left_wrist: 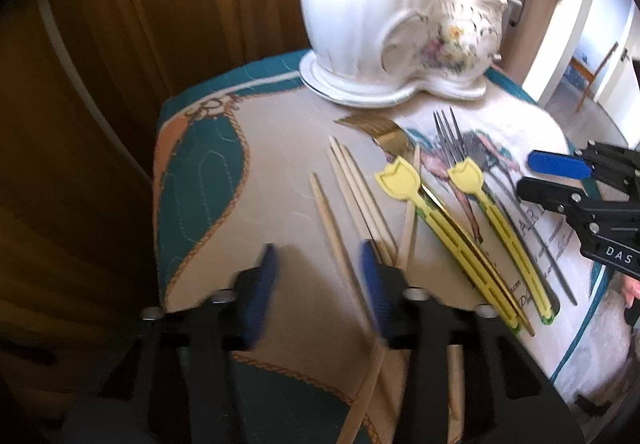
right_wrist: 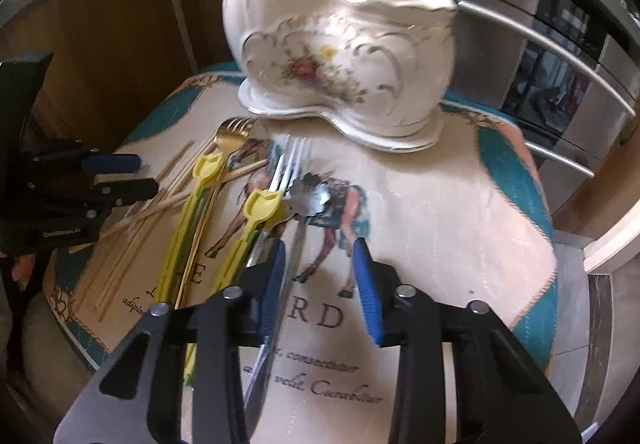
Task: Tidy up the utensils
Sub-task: 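Grasp a chopstick with the left tool while the right tool grasps the flower spoon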
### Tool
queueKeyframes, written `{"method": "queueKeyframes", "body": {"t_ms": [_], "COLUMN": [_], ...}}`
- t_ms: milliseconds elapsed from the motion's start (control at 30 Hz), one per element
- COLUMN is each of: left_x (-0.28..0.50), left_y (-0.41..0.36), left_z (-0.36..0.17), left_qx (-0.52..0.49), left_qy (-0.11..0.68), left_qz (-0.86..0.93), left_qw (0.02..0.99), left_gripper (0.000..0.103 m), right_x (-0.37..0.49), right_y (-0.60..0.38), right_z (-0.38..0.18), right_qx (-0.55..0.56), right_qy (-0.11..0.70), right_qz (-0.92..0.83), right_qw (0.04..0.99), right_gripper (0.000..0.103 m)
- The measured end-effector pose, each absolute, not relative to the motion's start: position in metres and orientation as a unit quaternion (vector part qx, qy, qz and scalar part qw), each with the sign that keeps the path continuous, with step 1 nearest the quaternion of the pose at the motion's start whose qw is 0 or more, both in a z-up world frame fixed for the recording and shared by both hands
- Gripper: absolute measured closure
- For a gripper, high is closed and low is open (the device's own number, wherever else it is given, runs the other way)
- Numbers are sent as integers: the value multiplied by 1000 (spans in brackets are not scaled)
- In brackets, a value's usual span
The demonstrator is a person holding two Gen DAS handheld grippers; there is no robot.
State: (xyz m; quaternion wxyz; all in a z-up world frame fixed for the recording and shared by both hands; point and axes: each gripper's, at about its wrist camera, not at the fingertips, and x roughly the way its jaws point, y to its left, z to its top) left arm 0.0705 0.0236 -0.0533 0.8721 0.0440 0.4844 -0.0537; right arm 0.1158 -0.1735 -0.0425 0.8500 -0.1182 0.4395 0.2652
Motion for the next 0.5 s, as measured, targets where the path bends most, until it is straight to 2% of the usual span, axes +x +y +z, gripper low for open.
{"method": "queueKeyframes", "body": {"t_ms": [133,233,300,400,500], "left_x": [69,72,75,80,77], "left_y": [20,19,18,16,17], "left_z": [-54,-55,-55,-55,-55], "left_qx": [54,58,59,61,66], "left_qy": [481,479,475,470,463], "left_qz": [-58,-57,-58,-56,-52], "left_qw": [873,874,876,879,882], "left_gripper": [78,83,84,92,97], "right_x": [120,123,127,129,131], "right_y": [-162,-154,-150,-146,-143], "right_z": [-50,-54,-55,-57,-58], "right_qx": [-134,-147,-147,-133,-122], "right_qy": [449,450,451,452,450], "right_qz": [267,268,270,278,279], "right_qw": [842,839,838,837,839], "right_gripper": [72,79,87,96,98]}}
